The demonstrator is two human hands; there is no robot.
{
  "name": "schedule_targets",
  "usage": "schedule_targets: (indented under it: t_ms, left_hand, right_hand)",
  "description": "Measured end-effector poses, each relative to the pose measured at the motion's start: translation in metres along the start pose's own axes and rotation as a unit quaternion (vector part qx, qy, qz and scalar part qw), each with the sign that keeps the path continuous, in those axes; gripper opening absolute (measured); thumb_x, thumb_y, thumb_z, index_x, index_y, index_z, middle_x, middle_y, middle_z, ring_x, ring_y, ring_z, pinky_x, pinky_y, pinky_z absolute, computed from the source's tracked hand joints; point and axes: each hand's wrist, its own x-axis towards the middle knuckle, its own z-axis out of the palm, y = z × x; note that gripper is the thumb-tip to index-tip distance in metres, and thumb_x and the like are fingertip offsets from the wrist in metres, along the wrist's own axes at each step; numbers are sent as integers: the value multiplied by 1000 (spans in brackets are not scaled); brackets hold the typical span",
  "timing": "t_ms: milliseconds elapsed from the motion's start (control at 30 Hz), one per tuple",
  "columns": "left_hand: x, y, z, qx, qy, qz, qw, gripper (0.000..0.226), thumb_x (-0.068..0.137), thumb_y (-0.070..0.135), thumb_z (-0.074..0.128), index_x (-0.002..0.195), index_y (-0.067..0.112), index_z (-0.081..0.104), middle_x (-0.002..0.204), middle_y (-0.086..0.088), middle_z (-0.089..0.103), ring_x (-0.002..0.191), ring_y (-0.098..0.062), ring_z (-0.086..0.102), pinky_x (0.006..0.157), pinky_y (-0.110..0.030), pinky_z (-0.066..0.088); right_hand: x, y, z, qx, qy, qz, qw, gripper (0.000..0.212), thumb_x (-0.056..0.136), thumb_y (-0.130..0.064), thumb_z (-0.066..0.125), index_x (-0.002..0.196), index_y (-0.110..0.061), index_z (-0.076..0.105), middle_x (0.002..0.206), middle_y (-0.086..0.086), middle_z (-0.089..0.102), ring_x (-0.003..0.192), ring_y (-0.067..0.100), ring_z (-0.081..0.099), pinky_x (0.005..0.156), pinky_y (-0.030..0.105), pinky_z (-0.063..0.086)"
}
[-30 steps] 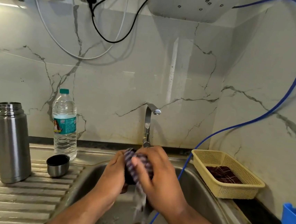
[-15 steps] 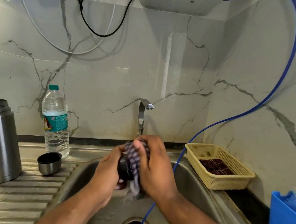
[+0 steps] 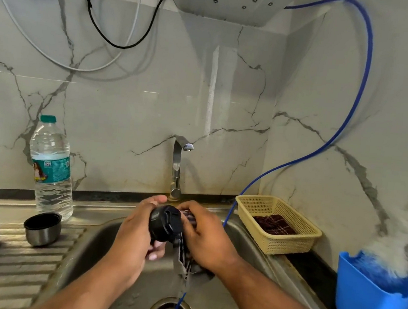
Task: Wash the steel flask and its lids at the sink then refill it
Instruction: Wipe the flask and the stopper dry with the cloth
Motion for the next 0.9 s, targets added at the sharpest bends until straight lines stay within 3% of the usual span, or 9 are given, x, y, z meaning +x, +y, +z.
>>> schedule_targets:
  t_ms: [67, 167, 233, 433, 533, 667, 733, 800, 900]
  left_hand:
    - [1, -4, -4, 23, -5, -23, 999, 32, 109, 35, 38, 122, 19, 63, 60, -7, 54, 44, -11, 42, 43, -27, 34]
    - [-2, -5, -9, 38, -32, -63, 997, 53, 99, 60, 42, 118, 16, 65, 60, -4, 53, 48, -11, 43, 51, -32, 43]
    - [-1, -5, -13, 45, -46, -73, 995, 57, 91, 64, 49, 118, 17, 64, 64, -3, 54, 55, -14, 45, 58, -35, 48]
    - [4, -7, -15, 105, -103, -63, 987, 53, 78, 50, 72, 114, 11, 69, 79, -6, 70, 78, -21, 69, 72, -35, 58]
    - [7, -11, -18, 140, -118, -61, 981, 52, 76, 51, 73, 117, 19, 68, 95, -3, 78, 95, -18, 74, 74, -33, 57]
    - [12, -17, -23, 164, -136, -49, 976, 69, 69, 63, 83, 119, 18, 66, 103, 0, 79, 103, -13, 73, 79, -32, 56]
    - [13, -19, -25, 158, -140, -47, 976, 77, 62, 63, 86, 120, 17, 66, 104, -2, 79, 102, -13, 73, 79, -30, 56]
    - [14, -21, -26, 144, -145, -59, 977, 67, 72, 50, 86, 125, 17, 61, 105, -4, 79, 103, -15, 73, 84, -32, 58]
    - [16, -24, -28, 108, -156, -94, 977, 58, 77, 33, 77, 129, 24, 53, 108, -14, 77, 105, -26, 74, 94, -40, 58]
  right_hand:
    - [2, -2, -10, 18, 9, 39, 999, 19, 100, -50, 57, 115, -38, 57, 106, -18, 66, 97, -4, 63, 89, 28, 56]
    - [6, -6, -34, 48, 58, 83, 994, 28, 94, -52, 67, 114, -36, 58, 102, -20, 64, 89, -10, 60, 65, 4, 46]
    - [10, -4, -48, 60, 97, 106, 988, 30, 91, -51, 72, 112, -33, 61, 102, -18, 66, 87, -8, 61, 59, 3, 45]
    - [30, 11, -103, 60, 282, 135, 948, 30, 92, -48, 71, 114, -28, 64, 100, -19, 61, 91, -1, 58, 68, 5, 40]
    - [45, 32, -131, -28, 326, 134, 935, 30, 95, -41, 71, 119, -25, 61, 111, -6, 61, 96, 8, 57, 72, 9, 41]
    - [55, 84, -149, -187, 272, 195, 924, 33, 94, -30, 73, 124, -24, 60, 123, 12, 56, 116, 30, 55, 96, 38, 51]
    - [49, 107, -146, -261, 182, 261, 912, 35, 94, -26, 69, 128, -25, 60, 127, 15, 55, 123, 37, 53, 99, 41, 49]
    - [37, 116, -141, -288, 95, 319, 898, 41, 96, -26, 64, 136, -28, 57, 136, 15, 52, 129, 36, 48, 102, 41, 47]
    - [23, 103, -136, -320, 87, 316, 889, 47, 97, -29, 63, 143, -28, 51, 143, 12, 44, 134, 32, 39, 104, 46, 43]
